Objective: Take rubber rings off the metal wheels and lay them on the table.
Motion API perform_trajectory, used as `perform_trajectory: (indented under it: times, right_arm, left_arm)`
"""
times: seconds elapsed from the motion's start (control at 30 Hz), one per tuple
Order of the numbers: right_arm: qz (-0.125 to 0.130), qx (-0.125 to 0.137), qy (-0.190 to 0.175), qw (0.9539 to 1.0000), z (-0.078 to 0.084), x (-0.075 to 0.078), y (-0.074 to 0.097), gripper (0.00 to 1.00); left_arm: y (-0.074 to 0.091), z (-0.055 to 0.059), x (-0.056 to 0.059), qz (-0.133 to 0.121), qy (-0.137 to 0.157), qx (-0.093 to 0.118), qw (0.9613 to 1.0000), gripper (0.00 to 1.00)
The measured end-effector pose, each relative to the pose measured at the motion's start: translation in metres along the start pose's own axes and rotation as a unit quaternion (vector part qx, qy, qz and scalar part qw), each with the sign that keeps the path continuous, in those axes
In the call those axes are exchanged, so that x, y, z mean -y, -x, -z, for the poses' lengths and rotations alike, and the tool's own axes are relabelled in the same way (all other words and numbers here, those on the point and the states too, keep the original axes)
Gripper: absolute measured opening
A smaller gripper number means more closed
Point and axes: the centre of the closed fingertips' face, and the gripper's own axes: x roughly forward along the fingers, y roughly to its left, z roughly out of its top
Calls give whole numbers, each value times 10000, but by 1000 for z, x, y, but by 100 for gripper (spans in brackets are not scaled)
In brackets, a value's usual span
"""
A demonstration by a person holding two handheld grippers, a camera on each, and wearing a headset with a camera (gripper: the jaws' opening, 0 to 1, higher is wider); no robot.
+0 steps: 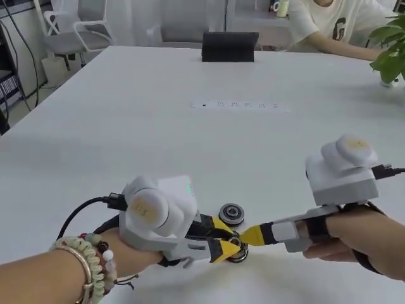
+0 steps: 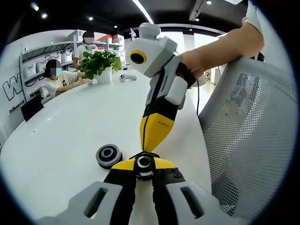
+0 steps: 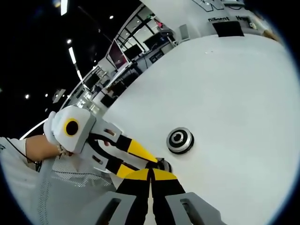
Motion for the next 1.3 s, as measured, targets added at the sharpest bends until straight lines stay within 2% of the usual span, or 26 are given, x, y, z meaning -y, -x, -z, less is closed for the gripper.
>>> perform_trajectory:
  times: [0.07, 0.1, 0.13, 0.17, 0.23, 0.3, 0.33, 0.43, 0.53, 0.6, 0.7, 0.83, 0.93, 1.13, 1.3]
  right_arm:
    - [-32, 48, 31, 10000, -2, -1, 0, 0]
    - [-202, 200, -71, 9996, -8, -6, 0, 0]
    - [-181, 141, -116, 9997, -7, -5, 2, 0]
    - [-134, 98, 31, 9999, -6, -2, 2, 0]
    - [-93, 115, 26, 9999, -6, -1, 2, 0]
    - [125, 96, -56, 9999, -5, 8, 3, 0]
    - [312, -23, 9, 9995, -1, 16, 4, 0]
    - [329, -97, -27, 9994, 5, 17, 2, 0]
    - [394, -133, 11, 9991, 7, 17, 2, 0]
    - [424, -120, 42, 9990, 6, 17, 1, 0]
    - [451, -86, 5, 9989, 6, 19, 2, 0]
    - [472, -44, -61, 9989, 6, 21, 3, 0]
    - [488, -38, -11, 9988, 6, 20, 2, 0]
    - [464, -14, 32, 9989, 5, 19, 3, 0]
    - [437, 8, 39, 9990, 3, 18, 4, 0]
  left_arm:
    - [0, 0, -1, -15, 16, 1, 10000, 7]
    - [0, 0, -1, -16, 16, 1, 10000, 7]
    - [0, 0, -1, -36, 29, 1, 10000, 7]
    - [0, 0, -2, -61, 38, -3, 10000, 7]
    - [0, 0, -2, -59, 45, 1, 10000, 7]
    - [0, 0, -2, -98, 53, 6, 9999, 7]
    - [0, 0, -2, -122, 94, 1, 9999, 7]
    - [0, 0, -2, -143, 189, -5, 9997, 7]
    - [1, 1, -3, -100, 495, -36, 9987, 8]
    - [1, 1, -1, -13, 458, -30, 9989, 11]
    - [2, 1, 0, -15, 368, -75, 9993, 12]
    - [5, -7, 1, 15, 343, 32, 9994, 16]
    - [7, -11, 2, 52, 161, 35, 9999, 21]
    - [12, -21, 7, 167, 98, 143, 9997, 31]
    - [18, -30, 6, 185, 29, 217, 9996, 35]
